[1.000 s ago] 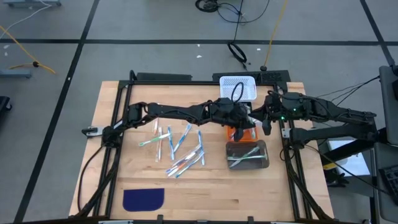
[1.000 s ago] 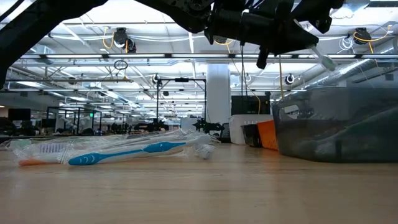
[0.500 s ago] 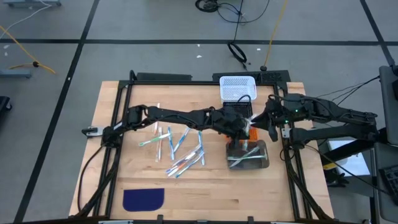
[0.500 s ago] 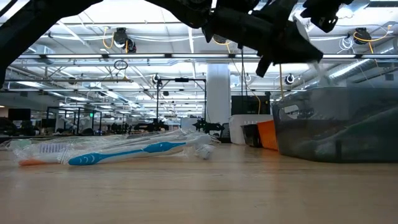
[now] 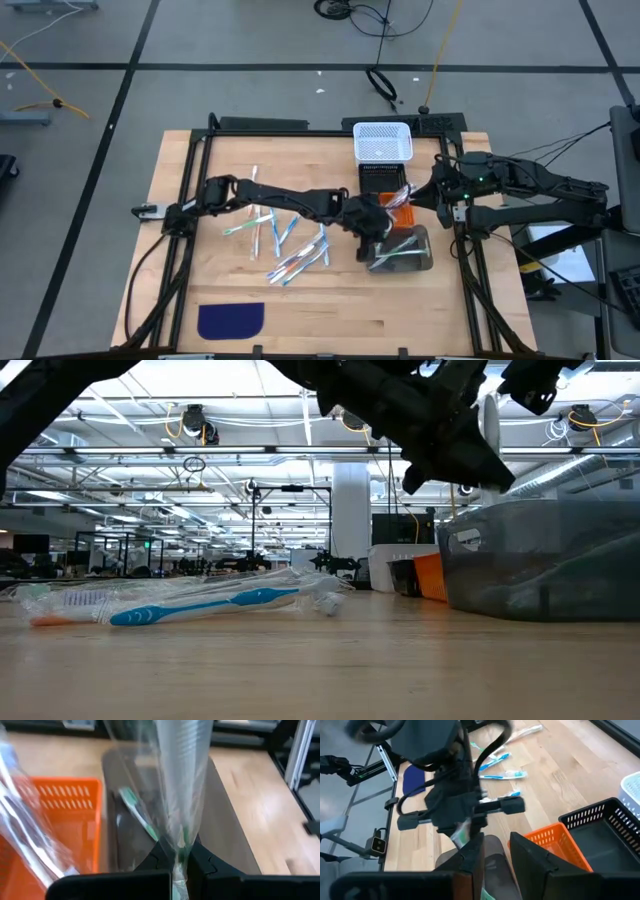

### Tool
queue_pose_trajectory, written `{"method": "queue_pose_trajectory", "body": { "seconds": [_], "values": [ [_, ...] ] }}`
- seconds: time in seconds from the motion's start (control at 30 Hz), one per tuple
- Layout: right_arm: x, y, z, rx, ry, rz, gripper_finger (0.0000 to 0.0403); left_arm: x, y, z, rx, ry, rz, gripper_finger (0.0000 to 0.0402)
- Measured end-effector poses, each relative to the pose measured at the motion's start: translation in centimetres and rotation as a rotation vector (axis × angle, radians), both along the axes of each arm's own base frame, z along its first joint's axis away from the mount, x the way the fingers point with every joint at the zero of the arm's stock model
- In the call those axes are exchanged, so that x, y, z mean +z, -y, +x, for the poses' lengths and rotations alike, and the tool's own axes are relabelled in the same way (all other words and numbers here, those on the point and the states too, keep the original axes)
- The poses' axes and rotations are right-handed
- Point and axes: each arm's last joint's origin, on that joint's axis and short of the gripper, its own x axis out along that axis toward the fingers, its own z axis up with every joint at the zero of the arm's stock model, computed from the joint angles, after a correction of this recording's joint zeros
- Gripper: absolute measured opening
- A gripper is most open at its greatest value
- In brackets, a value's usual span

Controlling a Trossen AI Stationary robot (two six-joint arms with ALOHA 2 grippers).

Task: Pick & Place Toothbrushes
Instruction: Put the green toothbrush into the gray bin

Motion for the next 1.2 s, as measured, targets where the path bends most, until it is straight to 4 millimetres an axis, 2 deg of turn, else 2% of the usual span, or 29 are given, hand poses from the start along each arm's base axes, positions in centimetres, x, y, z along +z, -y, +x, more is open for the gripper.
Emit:
{"method": "queue_pose_trajectory", "body": {
  "seconds": [0.17, 0.53, 0.87, 1.2],
  "values": [
    [0.00, 0.03, 0.01, -0.004, 0.000, -0.012, 0.0082, -0.38, 0.59, -0.34, -0.016, -0.049, 0.007, 0.0007],
    [-0.04, 0.18, -0.01, -0.036, -0.007, -0.054, 0.0080, -0.99, 0.46, -0.90, -0.024, -0.132, 0.023, 0.0010],
    [-0.05, 0.33, -0.02, -0.075, -0.011, -0.088, 0.0079, -0.94, 0.40, -0.82, -0.019, -0.116, 0.062, 0.0062],
    [-0.22, 0.31, -0.13, -0.074, -0.032, -0.087, 0.0078, -0.95, 0.57, -0.85, -0.034, -0.116, 0.065, 0.0132]
  ]
}}
